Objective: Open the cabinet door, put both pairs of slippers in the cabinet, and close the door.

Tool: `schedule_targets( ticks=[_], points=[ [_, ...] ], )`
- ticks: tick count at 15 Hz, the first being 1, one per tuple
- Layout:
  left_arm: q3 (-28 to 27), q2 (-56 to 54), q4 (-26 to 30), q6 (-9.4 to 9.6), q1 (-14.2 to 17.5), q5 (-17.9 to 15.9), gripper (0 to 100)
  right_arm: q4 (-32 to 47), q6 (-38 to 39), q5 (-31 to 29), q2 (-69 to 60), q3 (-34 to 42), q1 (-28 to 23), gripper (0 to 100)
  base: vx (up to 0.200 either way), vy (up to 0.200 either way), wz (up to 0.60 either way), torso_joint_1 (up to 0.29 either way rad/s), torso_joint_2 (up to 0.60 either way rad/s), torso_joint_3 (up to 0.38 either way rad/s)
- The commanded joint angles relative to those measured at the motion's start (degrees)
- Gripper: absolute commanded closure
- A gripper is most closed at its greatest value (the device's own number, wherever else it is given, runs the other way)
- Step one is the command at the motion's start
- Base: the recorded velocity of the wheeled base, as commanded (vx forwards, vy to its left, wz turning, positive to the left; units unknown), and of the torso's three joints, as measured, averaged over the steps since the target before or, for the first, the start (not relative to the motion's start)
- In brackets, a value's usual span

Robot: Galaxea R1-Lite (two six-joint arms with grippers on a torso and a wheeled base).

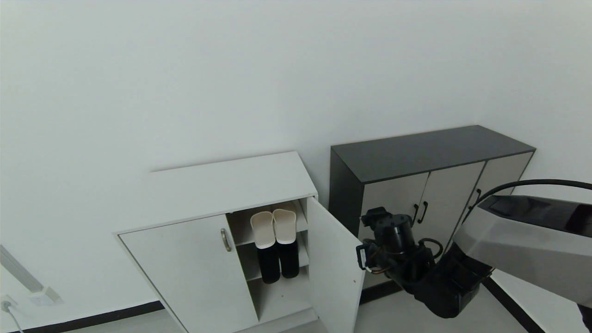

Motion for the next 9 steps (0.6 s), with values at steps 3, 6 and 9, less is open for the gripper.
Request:
schedule_targets(
  ticks=[3,6,9],
  points=[
    [0.0,0.1,0.0,-0.02,0.0,0.0,100,0.9,2.1,0.0,-7.2,4.1,8.4,100,0.000,0.000,0.00,0.000,0.00,0.000],
    [0.0,0.1,0.0,-0.02,0.0,0.0,100,2.6,2.4,0.0,-7.5,4.0,8.3,100,0.000,0.000,0.00,0.000,0.00,0.000],
    [0.0,0.1,0.0,-0.02,0.0,0.0,100,2.7,2.3,0.0,-4.2,2.0,5.1,100,0.000,0.000,0.00,0.000,0.00,0.000]
  ],
)
